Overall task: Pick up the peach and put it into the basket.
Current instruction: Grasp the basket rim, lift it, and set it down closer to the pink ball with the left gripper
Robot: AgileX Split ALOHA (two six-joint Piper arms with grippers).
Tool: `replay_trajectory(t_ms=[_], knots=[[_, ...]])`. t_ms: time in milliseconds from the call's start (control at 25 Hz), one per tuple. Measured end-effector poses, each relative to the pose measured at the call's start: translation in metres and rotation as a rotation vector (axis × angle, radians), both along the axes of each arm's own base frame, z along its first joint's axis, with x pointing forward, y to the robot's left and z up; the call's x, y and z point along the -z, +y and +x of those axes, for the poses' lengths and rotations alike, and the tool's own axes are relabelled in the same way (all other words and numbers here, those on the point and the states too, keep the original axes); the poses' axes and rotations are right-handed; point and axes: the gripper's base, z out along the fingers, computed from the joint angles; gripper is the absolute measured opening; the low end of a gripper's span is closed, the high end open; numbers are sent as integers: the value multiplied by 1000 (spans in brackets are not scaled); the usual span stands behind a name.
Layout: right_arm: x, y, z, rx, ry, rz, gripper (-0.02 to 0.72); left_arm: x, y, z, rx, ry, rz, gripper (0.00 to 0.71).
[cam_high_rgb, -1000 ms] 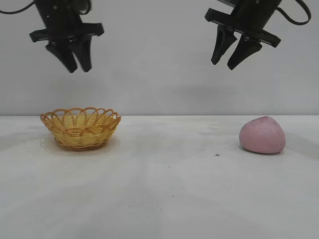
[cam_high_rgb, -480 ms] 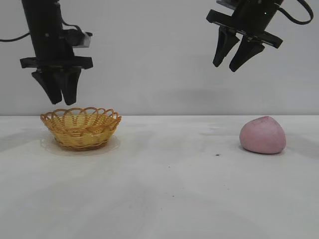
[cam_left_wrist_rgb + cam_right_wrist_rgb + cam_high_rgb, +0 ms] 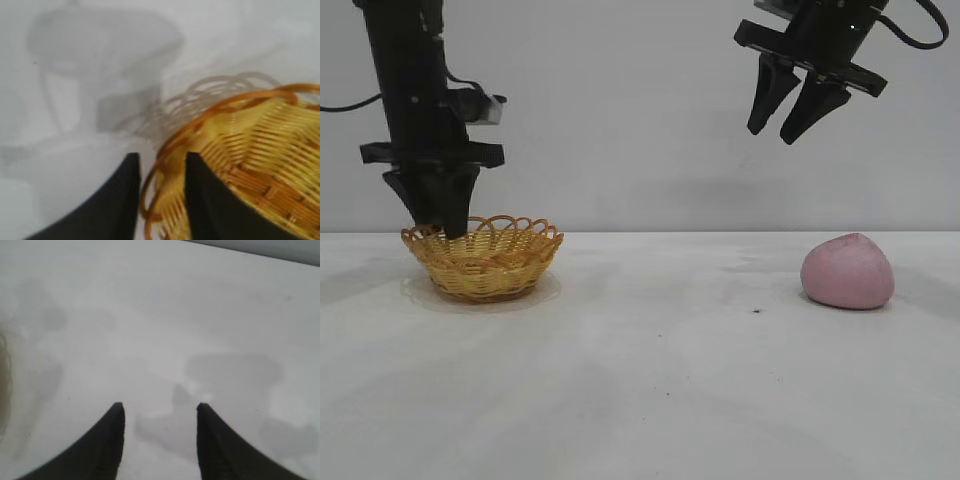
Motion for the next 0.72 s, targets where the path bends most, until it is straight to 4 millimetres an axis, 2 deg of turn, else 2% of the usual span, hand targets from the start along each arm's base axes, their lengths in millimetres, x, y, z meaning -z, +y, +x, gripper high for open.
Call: replay_trajectory(t_ms=[40,120,160,480,640,720], knots=[[0,0,0,0,-1,0,333,0,-1,0,-2,1,-7,52],[-1,0,0,0,-3,-2,333,-1,-1,0,-35,8,-25,64],[-1,0,0,-1,-3,-4,333,-1,-1,0,-52,12,-29,0],[2,-2,-4,-25,40,-33,333,5,-9,-16,-222,130,-160,0],[3,-4,-8,-43,69,-71,333,11,-23,-27,-325,164,-298,0],[-4,-5,-10,-43,58,-72,333,11,-35,-37,-364,147,-330,0]])
